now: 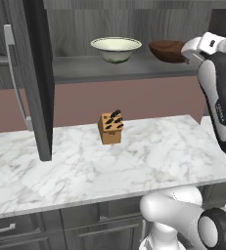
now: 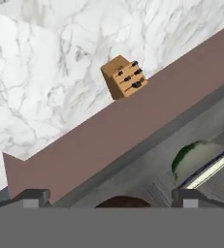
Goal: Open the cabinet. Pick the bowls from the counter and place them in the cabinet. Then close the cabinet.
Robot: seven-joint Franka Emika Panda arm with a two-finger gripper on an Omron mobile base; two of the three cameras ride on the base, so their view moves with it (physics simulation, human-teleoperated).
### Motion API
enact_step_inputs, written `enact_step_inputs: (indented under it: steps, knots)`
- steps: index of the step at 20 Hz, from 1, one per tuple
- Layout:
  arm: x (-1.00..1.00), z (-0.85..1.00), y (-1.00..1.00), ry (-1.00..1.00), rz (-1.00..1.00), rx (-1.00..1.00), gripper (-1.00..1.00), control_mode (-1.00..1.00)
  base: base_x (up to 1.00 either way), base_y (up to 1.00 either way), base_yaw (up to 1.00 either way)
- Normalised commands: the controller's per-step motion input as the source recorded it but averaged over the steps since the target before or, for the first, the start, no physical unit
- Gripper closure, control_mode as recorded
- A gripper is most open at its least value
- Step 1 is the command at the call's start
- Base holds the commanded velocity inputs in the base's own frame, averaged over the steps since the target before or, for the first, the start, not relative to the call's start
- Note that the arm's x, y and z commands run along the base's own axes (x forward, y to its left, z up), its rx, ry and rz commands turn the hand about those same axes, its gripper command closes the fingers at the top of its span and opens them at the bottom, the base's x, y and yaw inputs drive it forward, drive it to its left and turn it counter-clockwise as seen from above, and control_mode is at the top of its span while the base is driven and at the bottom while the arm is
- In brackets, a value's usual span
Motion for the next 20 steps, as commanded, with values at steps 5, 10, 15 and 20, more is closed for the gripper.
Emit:
enact_step_inputs:
  steps: [5,10,15,20]
  knots:
    - [-0.94,0.19,0.03,-0.01,0.12,0.00,-1.00,-1.00,0.00,0.00,0.00]
    - [-0.79,0.03,0.02,0.00,0.13,-0.01,-1.00,-1.00,0.00,0.00,0.00]
    - [-0.58,0.01,0.29,0.00,0.06,-0.06,-1.00,-1.00,0.00,0.00,0.00]
    - [-0.52,0.00,0.41,0.00,-0.05,0.01,-1.00,-1.00,0.00,0.00,0.00]
